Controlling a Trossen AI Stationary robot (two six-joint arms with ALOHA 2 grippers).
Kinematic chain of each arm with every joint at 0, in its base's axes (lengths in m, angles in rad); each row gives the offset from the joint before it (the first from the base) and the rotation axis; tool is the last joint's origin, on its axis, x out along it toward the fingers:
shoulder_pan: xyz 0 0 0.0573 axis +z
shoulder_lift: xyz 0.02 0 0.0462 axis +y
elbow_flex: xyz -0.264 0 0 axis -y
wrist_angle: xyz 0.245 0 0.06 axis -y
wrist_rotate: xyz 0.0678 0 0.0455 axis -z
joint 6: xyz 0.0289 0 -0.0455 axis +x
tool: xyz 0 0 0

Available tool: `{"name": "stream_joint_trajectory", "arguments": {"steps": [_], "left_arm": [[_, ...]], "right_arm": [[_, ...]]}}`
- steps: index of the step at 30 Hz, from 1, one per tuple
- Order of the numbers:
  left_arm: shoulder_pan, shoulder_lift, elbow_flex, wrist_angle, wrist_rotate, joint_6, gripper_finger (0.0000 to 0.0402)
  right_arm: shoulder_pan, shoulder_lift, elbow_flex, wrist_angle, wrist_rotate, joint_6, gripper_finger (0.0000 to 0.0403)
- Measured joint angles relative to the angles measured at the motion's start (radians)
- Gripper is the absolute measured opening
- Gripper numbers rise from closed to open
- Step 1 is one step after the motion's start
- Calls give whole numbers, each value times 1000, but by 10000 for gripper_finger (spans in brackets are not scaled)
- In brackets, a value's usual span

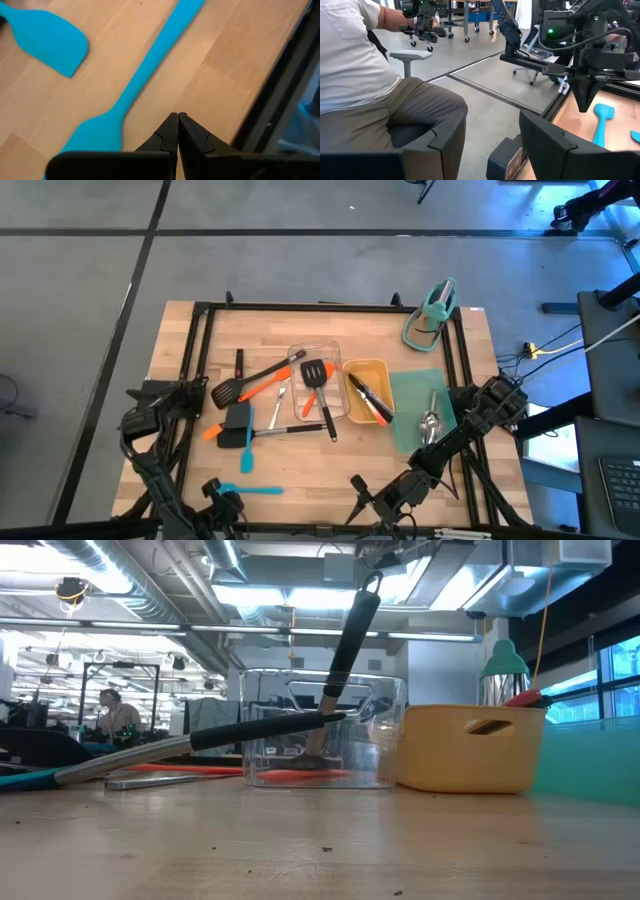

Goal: Pick & Place Kitchen Items
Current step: Put the blue spatula into the transparent bin

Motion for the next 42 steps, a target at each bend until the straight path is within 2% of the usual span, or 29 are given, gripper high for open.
{"name": "stream_joint_trajectory", "arguments": {"steps": [3,5,9,15,19,29,37,42], "left_arm": [[19,0,0,-1,5,45,5],[24,-1,0,-2,-28,58,3],[23,-12,1,-70,-77,6,3],[20,-11,0,-196,71,-70,2],[20,-11,0,-215,123,-71,2],[33,-10,0,-207,141,-70,2],[104,-19,-54,-97,189,59,2],[140,-16,-55,-86,174,115,3]], "right_arm": [[0,0,0,-2,3,0,188],[0,0,0,-2,3,0,188],[0,0,0,-4,2,0,188],[0,0,0,-5,2,0,188],[0,0,0,-5,2,0,188],[0,0,0,-5,2,7,188],[0,0,0,-5,2,7,188],[0,0,0,-5,2,7,188]]}}
